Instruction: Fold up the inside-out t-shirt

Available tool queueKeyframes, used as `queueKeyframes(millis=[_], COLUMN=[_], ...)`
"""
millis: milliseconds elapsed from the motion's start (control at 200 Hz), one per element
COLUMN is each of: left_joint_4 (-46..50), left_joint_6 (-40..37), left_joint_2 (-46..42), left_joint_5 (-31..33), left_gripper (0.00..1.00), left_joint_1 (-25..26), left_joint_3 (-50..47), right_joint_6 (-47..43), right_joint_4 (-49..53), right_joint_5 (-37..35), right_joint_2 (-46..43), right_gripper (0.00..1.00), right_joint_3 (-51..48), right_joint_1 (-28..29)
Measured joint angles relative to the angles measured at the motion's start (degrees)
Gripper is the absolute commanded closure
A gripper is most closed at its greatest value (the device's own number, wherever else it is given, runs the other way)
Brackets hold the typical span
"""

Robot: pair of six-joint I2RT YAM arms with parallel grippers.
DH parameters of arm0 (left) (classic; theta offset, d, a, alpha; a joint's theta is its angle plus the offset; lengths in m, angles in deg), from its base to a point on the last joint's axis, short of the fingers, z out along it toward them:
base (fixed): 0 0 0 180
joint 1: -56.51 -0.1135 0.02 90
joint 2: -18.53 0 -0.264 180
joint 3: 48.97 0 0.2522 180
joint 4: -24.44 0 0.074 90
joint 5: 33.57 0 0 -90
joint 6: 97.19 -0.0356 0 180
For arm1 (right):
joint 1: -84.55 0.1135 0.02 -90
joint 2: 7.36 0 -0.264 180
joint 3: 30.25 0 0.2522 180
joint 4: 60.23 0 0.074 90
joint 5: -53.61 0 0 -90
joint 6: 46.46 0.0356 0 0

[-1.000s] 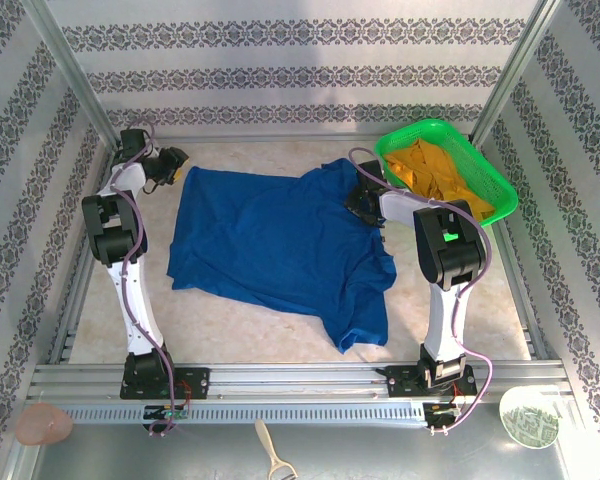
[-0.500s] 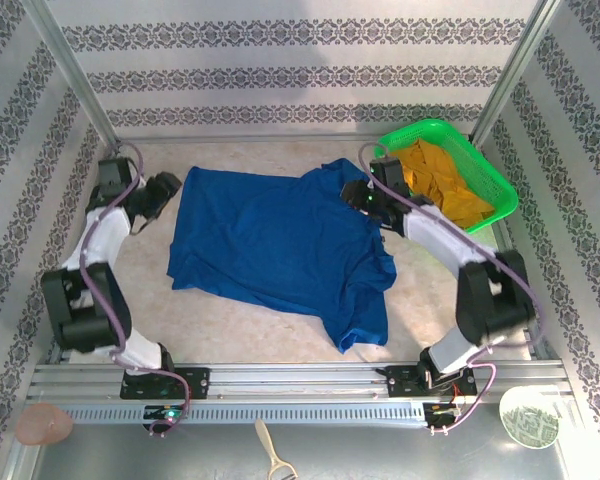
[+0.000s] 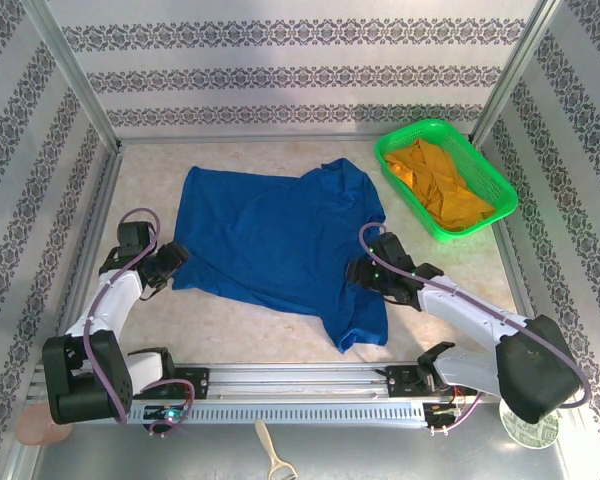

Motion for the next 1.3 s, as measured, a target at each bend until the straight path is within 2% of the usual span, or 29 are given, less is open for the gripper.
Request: queueKeyframes(millis=[280, 370, 405, 490, 525, 719, 944, 974, 1019, 1109, 1159, 1299], left_joint_4=[-1.53, -2.43, -2.43, -3.19, -3.80, -4.04, -0.83, -0.09, 1.20, 4.24, 5.60, 7.69], left_joint_6=[-3.02, -3.63, -3.78, -4.20, -4.20, -4.00, -1.05, -0.37, 0.74, 3.45, 4.87, 6.64], left_joint_2=[8.72, 11.72, 12.17, 12.76, 13.22, 9.18, -13.16, -16.35, -20.70, -27.63, -29.99, -30.60], left_joint_5=[2.56, 2.58, 2.75, 2.27, 1.90, 0.35, -1.20, -1.33, -1.36, -1.29, -1.16, 0.20], left_gripper=[0.44, 0.49, 0.57, 0.92, 1.00, 1.00, 1.00, 0.93, 0.74, 0.49, 0.44, 0.42], left_joint_1=[0.02, 0.07, 0.11, 0.33, 0.68, 2.97, 4.50, 4.50, 4.50, 4.50, 4.50, 4.50], left_joint_3=[0.17, 0.52, 0.74, 0.96, 0.96, 0.44, -4.57, -5.86, -7.76, -11.98, -13.86, -15.28], right_joint_6=[1.27, 1.64, 1.81, 2.23, 2.45, 4.22, 5.79, 5.90, 6.10, 6.51, 6.58, 6.58], right_joint_4=[-1.90, -2.19, -2.43, -2.84, -3.04, -5.64, -6.93, -7.13, -7.28, -7.61, -7.63, -7.58], right_joint_5=[-1.53, -2.21, -2.29, -2.56, -2.69, -3.06, -3.21, -3.23, -3.26, -3.26, -3.26, -3.23], right_joint_2=[2.34, 2.38, 2.49, 3.13, 3.52, 5.38, 5.40, 5.40, 5.40, 5.40, 5.38, 4.66], right_gripper=[0.47, 0.46, 0.46, 0.46, 0.46, 0.47, 0.49, 0.49, 0.49, 0.48, 0.48, 0.47], right_joint_3=[0.00, 0.00, 0.00, 0.00, 0.00, -1.53, -3.52, -3.58, -3.63, -3.65, -3.65, -3.72], right_joint_1=[2.14, 2.14, 2.14, 2.14, 2.12, -0.07, -3.87, -4.02, -4.04, -4.04, -4.04, -4.04])
